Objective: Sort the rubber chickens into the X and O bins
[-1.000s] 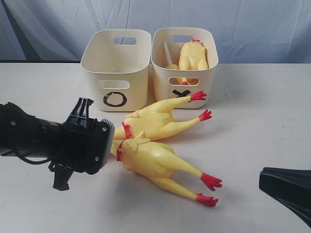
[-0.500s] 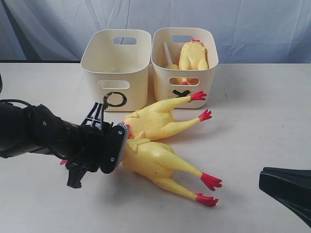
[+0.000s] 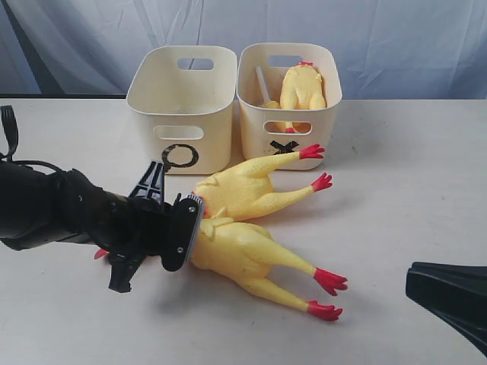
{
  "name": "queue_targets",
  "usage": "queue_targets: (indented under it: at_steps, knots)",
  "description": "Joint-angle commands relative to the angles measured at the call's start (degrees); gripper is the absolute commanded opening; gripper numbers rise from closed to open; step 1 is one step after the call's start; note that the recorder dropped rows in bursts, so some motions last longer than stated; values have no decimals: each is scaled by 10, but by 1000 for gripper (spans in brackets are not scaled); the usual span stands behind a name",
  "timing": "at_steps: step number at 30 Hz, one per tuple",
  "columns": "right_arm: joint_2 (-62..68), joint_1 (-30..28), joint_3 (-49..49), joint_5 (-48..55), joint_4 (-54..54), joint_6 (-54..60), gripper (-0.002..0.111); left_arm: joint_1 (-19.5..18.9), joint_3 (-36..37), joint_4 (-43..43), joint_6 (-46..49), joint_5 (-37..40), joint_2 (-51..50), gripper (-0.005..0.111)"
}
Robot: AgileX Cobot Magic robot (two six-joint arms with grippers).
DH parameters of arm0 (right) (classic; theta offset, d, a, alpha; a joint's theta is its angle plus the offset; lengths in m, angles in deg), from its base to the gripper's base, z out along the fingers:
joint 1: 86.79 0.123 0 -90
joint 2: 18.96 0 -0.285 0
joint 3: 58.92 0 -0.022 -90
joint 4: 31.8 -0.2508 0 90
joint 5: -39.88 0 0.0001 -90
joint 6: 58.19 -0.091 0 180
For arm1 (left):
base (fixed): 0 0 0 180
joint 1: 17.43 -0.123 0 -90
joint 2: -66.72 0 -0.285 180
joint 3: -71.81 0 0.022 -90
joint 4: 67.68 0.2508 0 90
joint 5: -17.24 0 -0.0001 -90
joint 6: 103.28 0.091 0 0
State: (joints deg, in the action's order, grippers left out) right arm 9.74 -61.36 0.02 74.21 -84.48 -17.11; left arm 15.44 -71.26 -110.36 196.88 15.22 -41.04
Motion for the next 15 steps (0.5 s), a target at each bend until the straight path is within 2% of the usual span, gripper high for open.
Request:
queue_targets:
  at_steps: [1,10,15]
  knots:
    - [-3,-3,3,-4,-3,2,-1,4,0,-1,18,7,-3,0]
    - [-3,-3,3,-4,-4,2,-1,4,0,-14,15,32,14,0]
    - [-3,-3,3,-4,-4,2,-1,4,0,-20,15,73,47,0]
